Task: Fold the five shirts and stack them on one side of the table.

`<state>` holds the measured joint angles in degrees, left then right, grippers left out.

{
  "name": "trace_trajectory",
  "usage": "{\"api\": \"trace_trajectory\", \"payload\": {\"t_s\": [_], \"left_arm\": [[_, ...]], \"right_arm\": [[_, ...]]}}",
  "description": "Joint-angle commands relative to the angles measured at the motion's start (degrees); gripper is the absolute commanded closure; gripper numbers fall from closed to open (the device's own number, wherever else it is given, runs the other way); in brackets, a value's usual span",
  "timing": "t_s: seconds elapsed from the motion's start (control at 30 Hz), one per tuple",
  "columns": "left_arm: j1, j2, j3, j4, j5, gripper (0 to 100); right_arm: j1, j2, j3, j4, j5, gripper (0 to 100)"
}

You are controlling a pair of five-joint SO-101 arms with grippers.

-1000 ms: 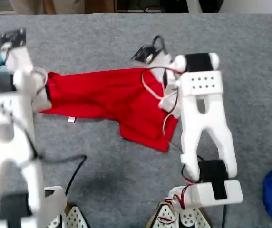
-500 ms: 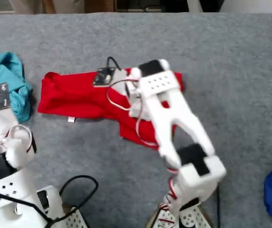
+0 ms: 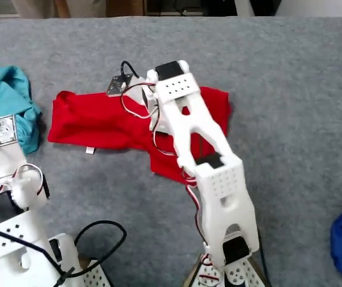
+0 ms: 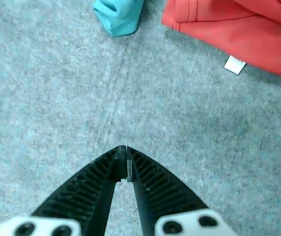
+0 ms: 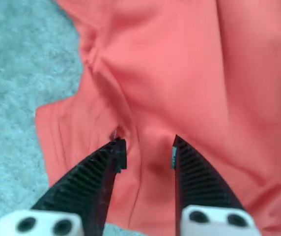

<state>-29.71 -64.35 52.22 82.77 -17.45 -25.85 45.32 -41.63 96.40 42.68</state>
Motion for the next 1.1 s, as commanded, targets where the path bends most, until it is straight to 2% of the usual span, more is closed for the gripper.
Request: {"api": "trace_trajectory", "payload": {"t_s": [0.0, 0.17, 0.43, 0.93, 1.07], "left_arm": [[-0.53, -0.75, -0.18, -0.79, -0.26, 98], [-0.53, -0.75, -0.18, -0.79, -0.26, 98], [-0.53, -0.75, -0.18, -0.7, -0.26, 98], [-0.7, -0.75, -0.18, -0.35, -0.26, 98], [-0.79, -0.75, -0.18, -0.35, -0.26, 98]], "right_arm": [[-1.63, 2.42, -9.01, 3.69, -0.79, 82.5], [-1.98, 4.97, -11.65, 5.54, -0.88, 82.5], [-7.25, 1.27, -8.92, 5.71, -2.29, 82.5], [-8.66, -17.63, 18.68, 5.36, -2.9, 82.5], [-9.54, -21.05, 27.56, 1.32, -2.9, 82.5]]}}
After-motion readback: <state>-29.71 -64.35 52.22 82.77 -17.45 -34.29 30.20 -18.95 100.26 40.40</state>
